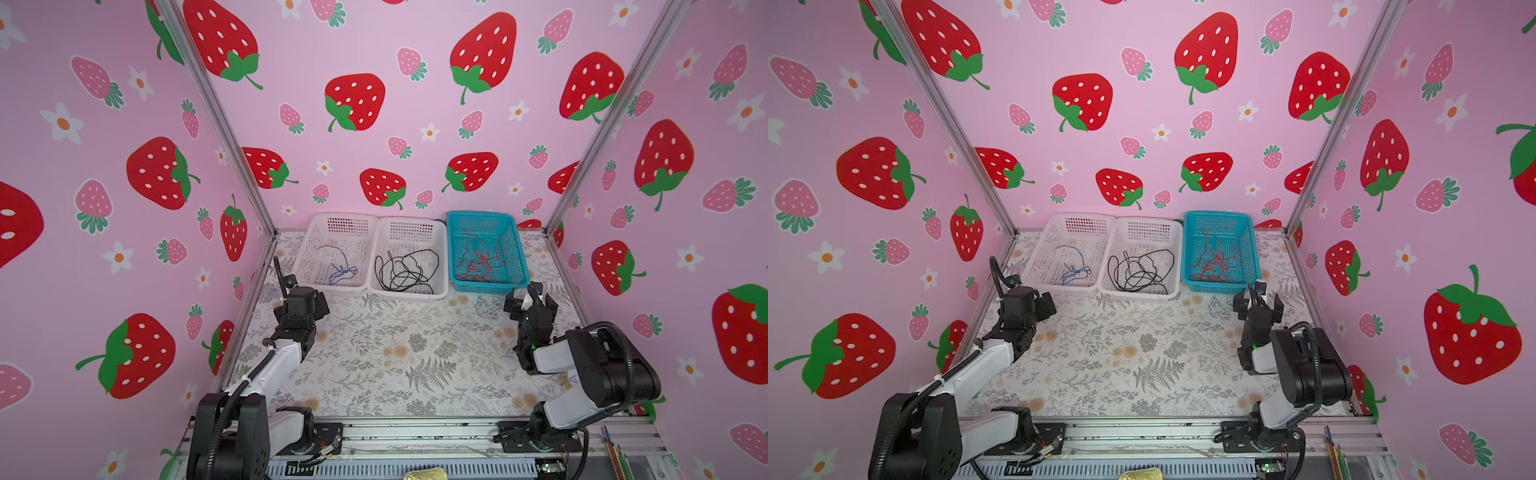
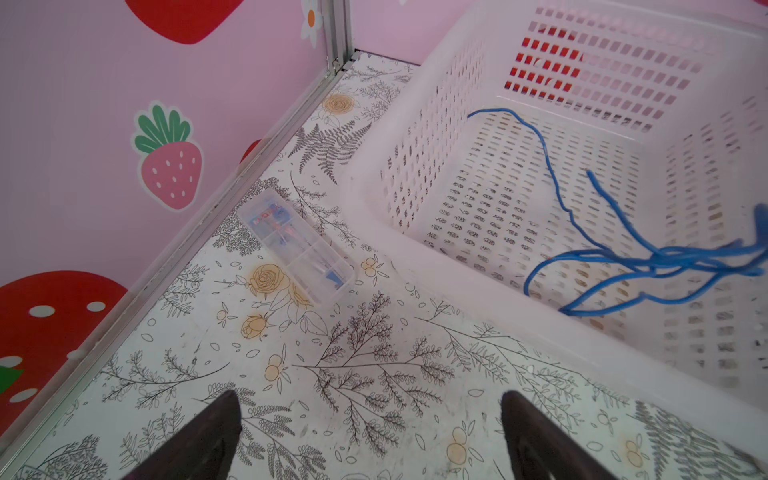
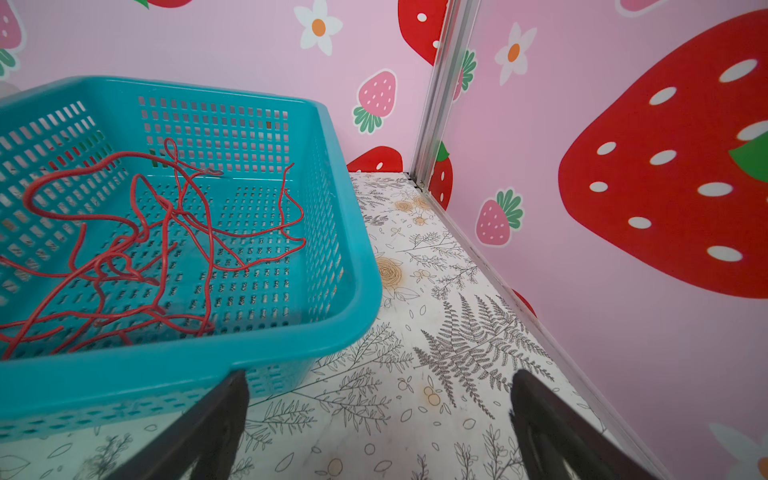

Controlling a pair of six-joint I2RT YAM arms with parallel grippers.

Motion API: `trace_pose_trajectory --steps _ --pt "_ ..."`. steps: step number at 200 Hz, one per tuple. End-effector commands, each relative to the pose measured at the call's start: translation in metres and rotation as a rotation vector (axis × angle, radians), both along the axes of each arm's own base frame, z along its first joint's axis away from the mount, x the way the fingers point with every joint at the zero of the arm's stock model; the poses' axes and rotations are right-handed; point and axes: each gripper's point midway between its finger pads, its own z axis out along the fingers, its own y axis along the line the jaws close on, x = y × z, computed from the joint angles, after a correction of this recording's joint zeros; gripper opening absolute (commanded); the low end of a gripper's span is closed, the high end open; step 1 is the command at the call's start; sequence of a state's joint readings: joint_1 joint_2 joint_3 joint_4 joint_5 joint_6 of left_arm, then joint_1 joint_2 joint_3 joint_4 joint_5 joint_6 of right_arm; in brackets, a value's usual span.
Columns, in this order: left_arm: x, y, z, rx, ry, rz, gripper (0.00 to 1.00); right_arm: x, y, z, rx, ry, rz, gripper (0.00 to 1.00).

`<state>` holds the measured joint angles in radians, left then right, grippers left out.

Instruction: Untangle the cables

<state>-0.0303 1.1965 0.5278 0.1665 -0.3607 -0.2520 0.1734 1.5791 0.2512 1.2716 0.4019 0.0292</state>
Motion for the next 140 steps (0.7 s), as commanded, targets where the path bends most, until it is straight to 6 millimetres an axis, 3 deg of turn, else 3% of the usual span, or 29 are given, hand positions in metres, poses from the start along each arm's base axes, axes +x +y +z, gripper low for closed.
trace_pose_trajectory --steps 1,32,98,140 --pt "0.008 0.001 -0.004 0.005 -0.044 -0.034 0.99 0.001 0.001 0.007 0.016 -0.033 0.013 0.99" --pt "0.017 -0.004 -0.019 0.014 -0.056 -0.087 0.99 0.001 0.001 0.006 0.017 -0.032 0.014 0.99" --pt "0.038 -0.016 -0.010 0.040 -0.153 -0.183 0.99 0.000 0.001 0.006 0.016 -0.031 0.012 0.99" --pt "0.038 -0.017 -0.022 0.052 -0.214 -0.199 0.99 0.001 0.001 0.007 0.016 -0.033 0.012 0.99"
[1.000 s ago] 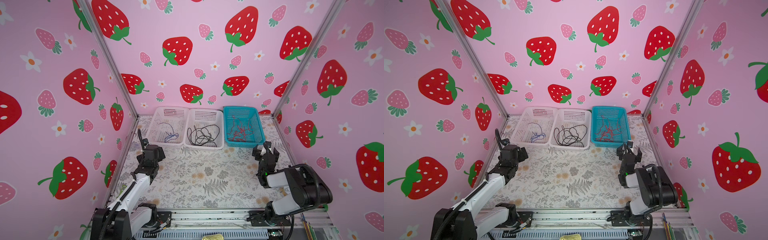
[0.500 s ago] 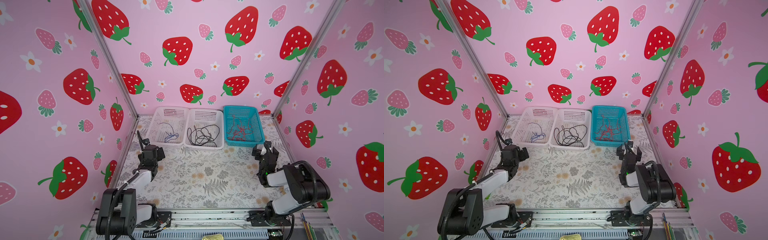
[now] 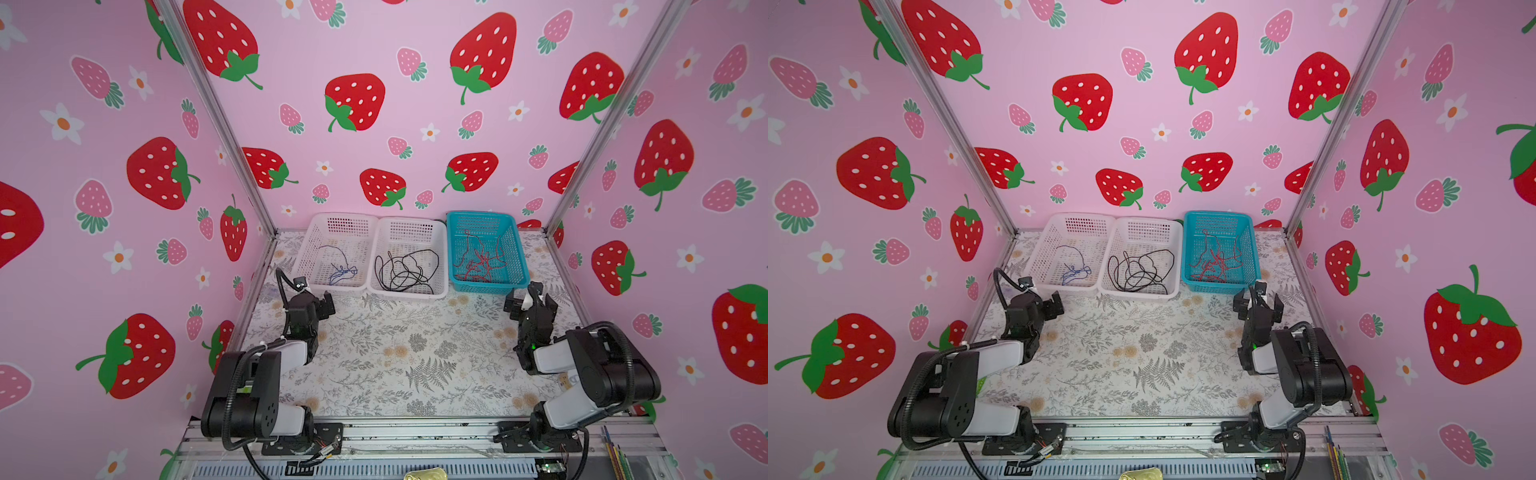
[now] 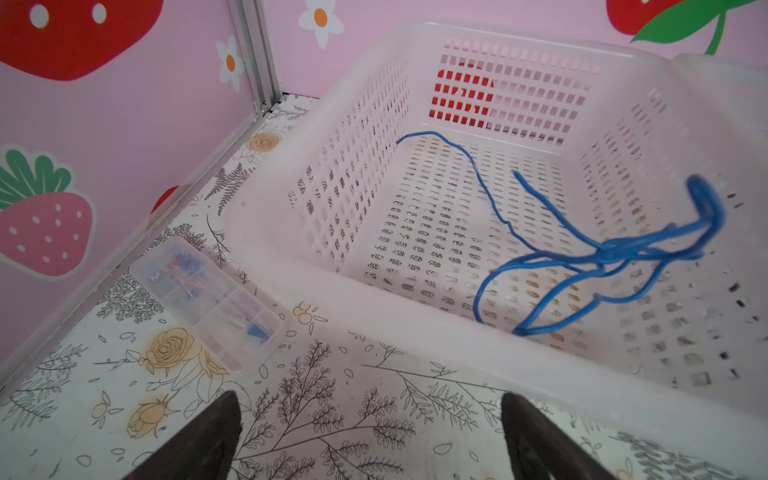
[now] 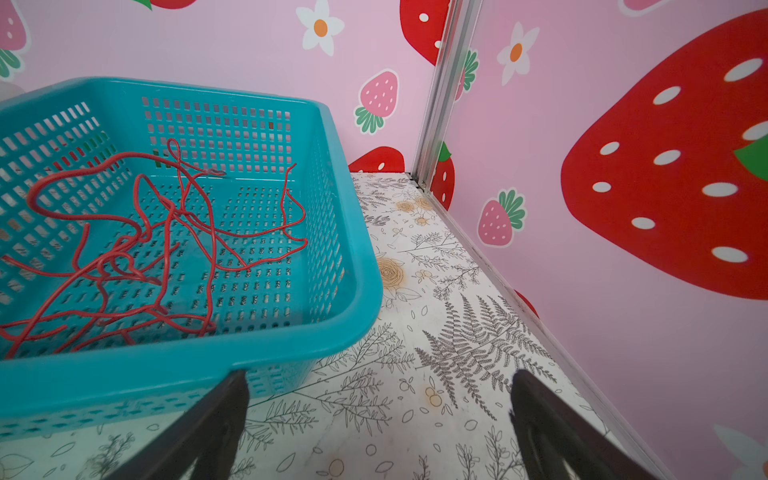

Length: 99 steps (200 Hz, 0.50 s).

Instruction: Untangle the cables

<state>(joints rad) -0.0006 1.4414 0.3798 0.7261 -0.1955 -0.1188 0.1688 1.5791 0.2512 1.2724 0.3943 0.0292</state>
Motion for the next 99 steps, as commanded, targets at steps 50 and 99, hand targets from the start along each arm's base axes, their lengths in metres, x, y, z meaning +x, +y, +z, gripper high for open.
trace_pose_trajectory --steps 50,99 --pt "0.019 -0.002 -0.001 0.020 -0.030 -0.031 0.99 0.000 0.001 0.007 0.015 -0.033 0.010 0.99" --pt "0.021 -0.004 0.000 0.055 -0.013 -0.017 0.99 0.000 0.001 0.007 0.015 -0.033 0.011 0.99"
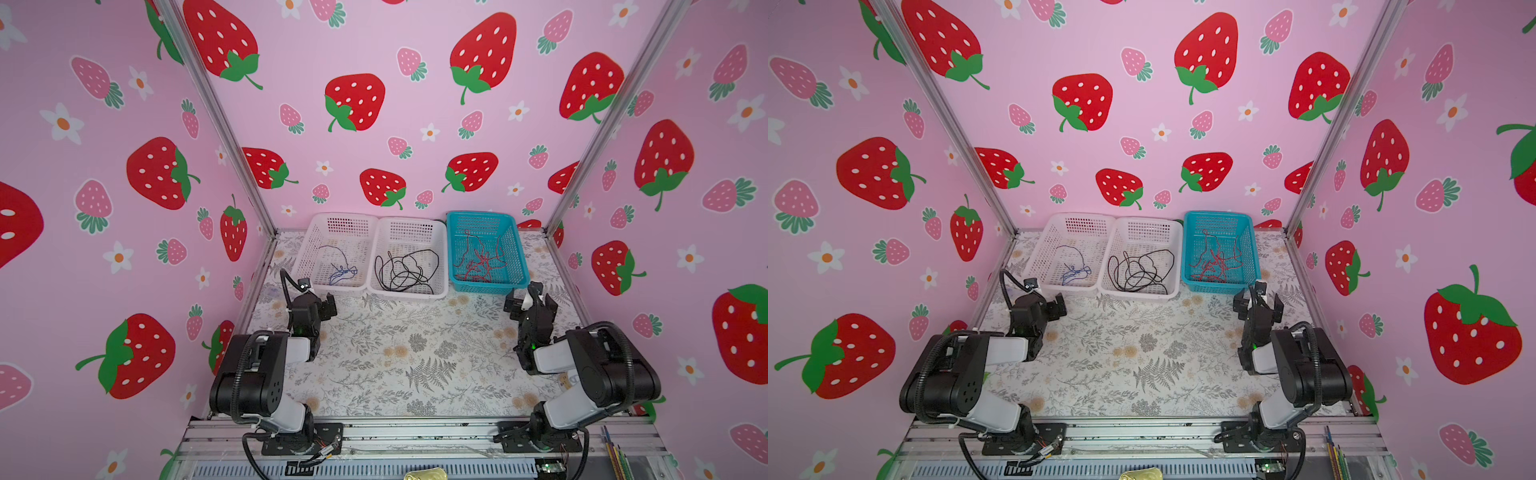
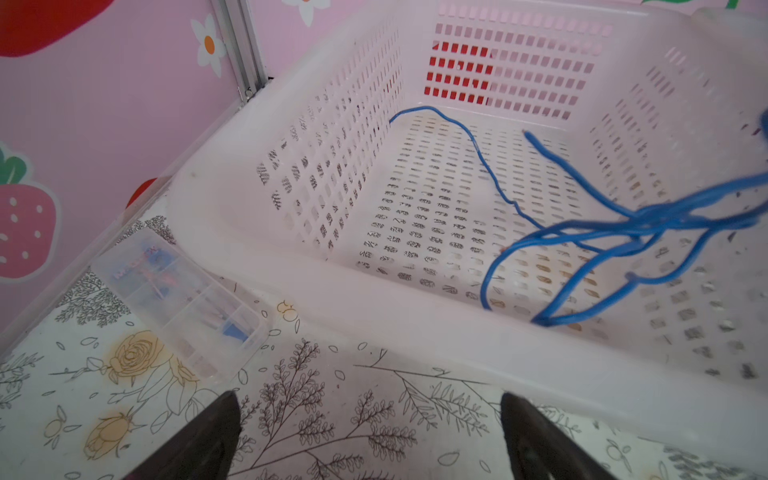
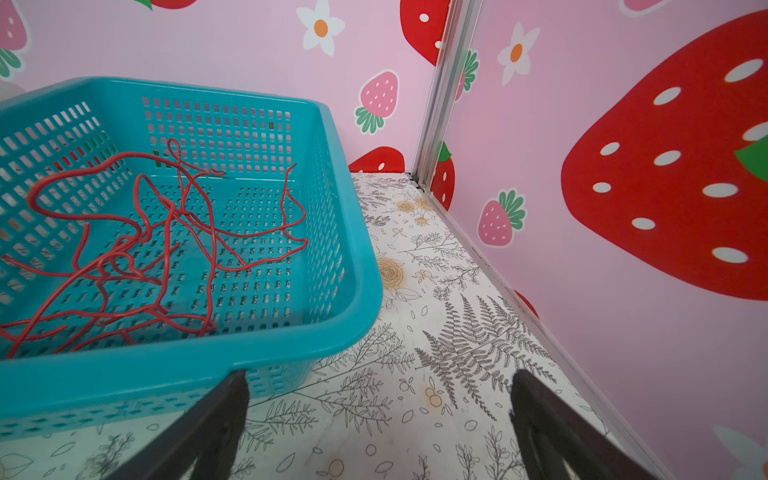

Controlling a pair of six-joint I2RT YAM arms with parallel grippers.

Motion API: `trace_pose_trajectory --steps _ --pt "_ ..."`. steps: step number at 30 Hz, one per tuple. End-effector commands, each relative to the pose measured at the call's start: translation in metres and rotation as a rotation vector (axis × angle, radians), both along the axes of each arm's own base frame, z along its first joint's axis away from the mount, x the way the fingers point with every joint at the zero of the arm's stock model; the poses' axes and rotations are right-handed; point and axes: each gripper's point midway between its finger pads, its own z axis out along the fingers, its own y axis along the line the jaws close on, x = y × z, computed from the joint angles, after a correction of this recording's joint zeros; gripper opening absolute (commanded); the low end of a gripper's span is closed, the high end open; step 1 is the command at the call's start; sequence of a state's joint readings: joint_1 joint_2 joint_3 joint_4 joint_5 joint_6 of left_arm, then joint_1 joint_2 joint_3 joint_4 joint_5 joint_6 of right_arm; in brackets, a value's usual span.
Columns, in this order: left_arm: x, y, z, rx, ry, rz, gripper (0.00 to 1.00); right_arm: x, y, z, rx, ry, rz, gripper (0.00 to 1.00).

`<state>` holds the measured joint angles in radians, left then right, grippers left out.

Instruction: Untangle the cables

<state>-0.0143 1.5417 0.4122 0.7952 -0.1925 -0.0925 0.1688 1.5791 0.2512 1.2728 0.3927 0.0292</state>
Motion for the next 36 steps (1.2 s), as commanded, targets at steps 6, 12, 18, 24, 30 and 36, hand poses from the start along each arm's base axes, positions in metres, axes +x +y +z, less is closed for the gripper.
trace_pose_trajectory --steps 6,12,18,24,30,36 --pt "0.0062 0.0017 0.0079 0.033 -0.017 0.010 0.99 -0.0002 0.0011 0.0063 0.014 -0.032 0.009 0.99" --pt "0.0061 0.0019 0.0080 0.033 -0.017 0.011 0.99 0.0001 0.0010 0.0062 0.014 -0.031 0.009 0.99" --pt "0.0064 0.0014 0.0082 0.033 -0.018 0.009 0.99 0.0003 0.0015 0.0064 0.014 -0.032 0.010 0.99" --pt "0.0062 0.0019 0.0079 0.033 -0.017 0.010 0.99 0.0001 0.0013 0.0062 0.014 -0.031 0.009 0.99" --pt "0.0065 0.0020 0.0085 0.033 -0.019 0.010 0.99 0.0004 0.0016 0.0066 0.015 -0.032 0.011 0.99" --pt "0.0064 0.0018 0.0082 0.033 -0.018 0.010 0.99 0.0009 0.0024 0.0059 0.017 -0.028 0.021 0.99"
